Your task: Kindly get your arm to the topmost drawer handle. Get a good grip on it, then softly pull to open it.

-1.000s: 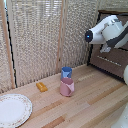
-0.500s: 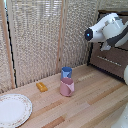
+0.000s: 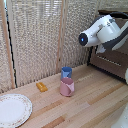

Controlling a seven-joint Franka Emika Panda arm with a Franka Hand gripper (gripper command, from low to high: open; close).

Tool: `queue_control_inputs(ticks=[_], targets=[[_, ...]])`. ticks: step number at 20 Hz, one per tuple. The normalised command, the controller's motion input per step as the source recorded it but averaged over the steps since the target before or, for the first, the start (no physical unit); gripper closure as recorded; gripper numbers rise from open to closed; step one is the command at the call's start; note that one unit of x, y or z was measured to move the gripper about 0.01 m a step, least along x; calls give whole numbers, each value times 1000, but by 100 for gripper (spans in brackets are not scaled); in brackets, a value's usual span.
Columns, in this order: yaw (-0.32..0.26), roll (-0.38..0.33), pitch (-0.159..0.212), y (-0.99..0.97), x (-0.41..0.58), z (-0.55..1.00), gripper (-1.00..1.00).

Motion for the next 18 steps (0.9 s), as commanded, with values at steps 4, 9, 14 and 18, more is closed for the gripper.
queue_control_inputs(ticks=[4, 9, 14, 18], targets=[[0, 47, 96, 951, 284, -349, 100], [2, 13, 148, 986, 216, -295, 100], [1, -21, 85, 994, 77, -189, 100], [35, -33, 0, 564, 114, -14, -100]])
